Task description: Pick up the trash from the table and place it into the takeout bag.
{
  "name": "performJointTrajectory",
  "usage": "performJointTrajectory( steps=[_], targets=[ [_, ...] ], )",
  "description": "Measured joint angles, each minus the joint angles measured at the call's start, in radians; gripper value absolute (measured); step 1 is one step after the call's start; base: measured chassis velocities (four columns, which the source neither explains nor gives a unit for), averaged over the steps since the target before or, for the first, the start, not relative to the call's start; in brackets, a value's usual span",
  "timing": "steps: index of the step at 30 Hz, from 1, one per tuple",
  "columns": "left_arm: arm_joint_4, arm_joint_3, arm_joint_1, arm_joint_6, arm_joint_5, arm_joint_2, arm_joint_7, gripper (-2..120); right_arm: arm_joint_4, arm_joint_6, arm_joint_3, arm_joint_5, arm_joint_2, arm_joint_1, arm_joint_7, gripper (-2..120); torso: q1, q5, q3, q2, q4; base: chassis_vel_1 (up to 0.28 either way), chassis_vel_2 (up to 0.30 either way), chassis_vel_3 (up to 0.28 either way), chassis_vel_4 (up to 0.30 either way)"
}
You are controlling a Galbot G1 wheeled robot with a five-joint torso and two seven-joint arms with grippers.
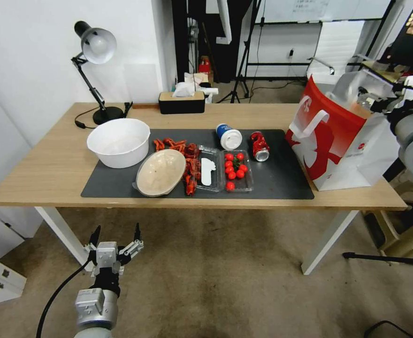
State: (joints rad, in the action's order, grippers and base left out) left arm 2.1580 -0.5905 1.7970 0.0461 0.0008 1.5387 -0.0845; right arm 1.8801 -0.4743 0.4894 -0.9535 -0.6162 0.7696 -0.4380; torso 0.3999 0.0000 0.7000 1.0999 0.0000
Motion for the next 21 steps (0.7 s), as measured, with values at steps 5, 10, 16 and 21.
performJointTrajectory(
  steps=[5, 10, 16, 21],
  targets=[
    [0.004, 0.000, 0.004, 0.000, -0.001, 0.001, 0.000, 100, 0.013, -0.001, 0.008, 0.003, 0.003, 0.009, 0.002, 100, 0.000, 0.0000, 0.000, 0.000, 0.0000, 0.000, 0.000, 0.000, 0.000],
    [0.011, 0.001, 0.008, 0.000, 0.000, 0.003, -0.001, 100, 0.032, -0.001, 0.019, 0.002, 0.007, 0.020, 0.002, 100, 0.000, -0.0001, 0.000, 0.000, 0.0000, 0.000, 0.000, 0.000, 0.000],
    [0.020, 0.002, 0.016, 0.001, 0.000, 0.003, -0.001, 100, 0.073, 0.005, 0.044, -0.004, 0.011, 0.042, -0.001, 100, 0.000, 0.0000, 0.000, 0.000, -0.0001, 0.000, 0.000, 0.000, 0.000],
    [0.026, 0.000, 0.022, 0.004, 0.000, 0.003, -0.001, 100, 0.172, 0.032, 0.085, -0.031, 0.008, 0.080, -0.004, 100, 0.000, -0.0002, 0.000, 0.000, 0.0001, 0.000, 0.000, 0.000, 0.000]
  ],
)
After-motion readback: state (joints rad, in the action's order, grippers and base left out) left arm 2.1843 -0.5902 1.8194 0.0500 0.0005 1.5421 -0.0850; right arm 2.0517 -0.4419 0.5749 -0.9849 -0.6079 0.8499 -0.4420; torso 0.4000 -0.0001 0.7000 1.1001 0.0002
